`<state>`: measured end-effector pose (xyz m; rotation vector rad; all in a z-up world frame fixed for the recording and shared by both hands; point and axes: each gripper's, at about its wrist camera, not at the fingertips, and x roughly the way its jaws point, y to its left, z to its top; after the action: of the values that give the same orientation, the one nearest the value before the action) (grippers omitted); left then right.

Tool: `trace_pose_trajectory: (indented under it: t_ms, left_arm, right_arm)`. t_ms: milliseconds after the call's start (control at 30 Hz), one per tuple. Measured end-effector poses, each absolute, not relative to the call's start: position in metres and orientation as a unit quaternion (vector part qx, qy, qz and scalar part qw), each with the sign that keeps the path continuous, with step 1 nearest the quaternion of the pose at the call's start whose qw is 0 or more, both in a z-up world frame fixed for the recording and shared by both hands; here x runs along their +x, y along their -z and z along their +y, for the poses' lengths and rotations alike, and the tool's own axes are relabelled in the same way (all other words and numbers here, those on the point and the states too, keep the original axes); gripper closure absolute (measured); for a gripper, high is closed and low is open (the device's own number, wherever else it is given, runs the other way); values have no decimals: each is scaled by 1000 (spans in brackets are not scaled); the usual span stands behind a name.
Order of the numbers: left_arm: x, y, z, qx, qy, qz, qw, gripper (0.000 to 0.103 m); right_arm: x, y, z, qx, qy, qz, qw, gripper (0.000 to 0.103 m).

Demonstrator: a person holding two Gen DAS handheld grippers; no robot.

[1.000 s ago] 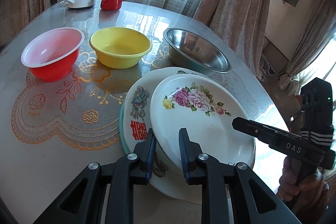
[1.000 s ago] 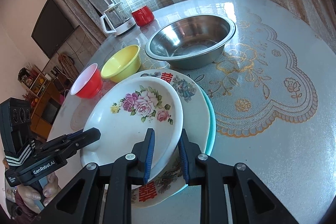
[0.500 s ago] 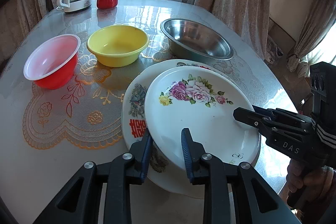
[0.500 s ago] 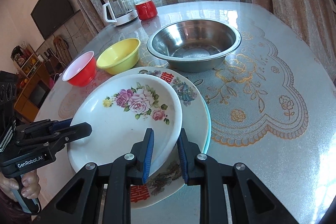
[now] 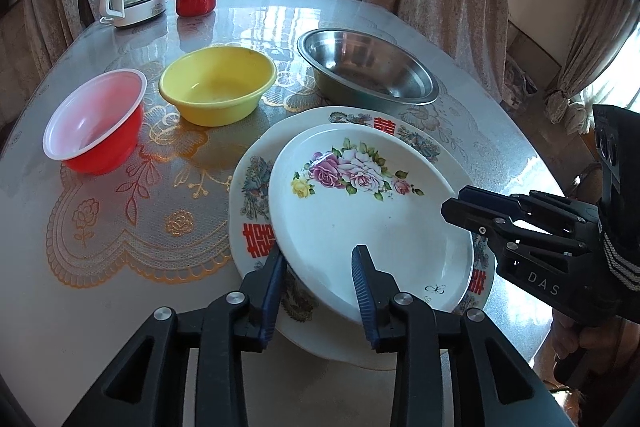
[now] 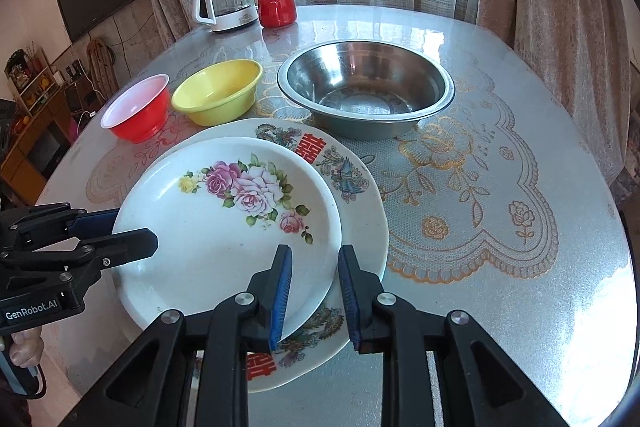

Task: Organize plates and bowls
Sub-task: 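Carry the rose plate over the large plate and lower it on, then open the right gripper and release the rose plate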

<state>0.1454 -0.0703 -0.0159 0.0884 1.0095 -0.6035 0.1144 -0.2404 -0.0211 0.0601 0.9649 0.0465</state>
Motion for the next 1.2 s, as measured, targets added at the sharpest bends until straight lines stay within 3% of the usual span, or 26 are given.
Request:
trace_pose_trajectory:
  t_ms: [167,400,900,1100,1200]
  left_arm:
    - [138,16,-79,76,275,468,836,69]
    - [132,8,-65,59,273,466,839,61]
    - [136,10,-54,14,274,461,844,62]
    - [146,5,-54,-22,280,459,843,61]
    - [155,1,-55,-39,283,458,842,58]
  right_arm:
    - [112,21,-239,24,-16,459,888,78]
    - [110,20,-243,39,-21,455,889,78]
    - [107,21,-247,60,-36,449,891,73]
    - [103,15,-259,111,-61,429,894,63]
    - [104,8,-264,125,-66,410,901,40]
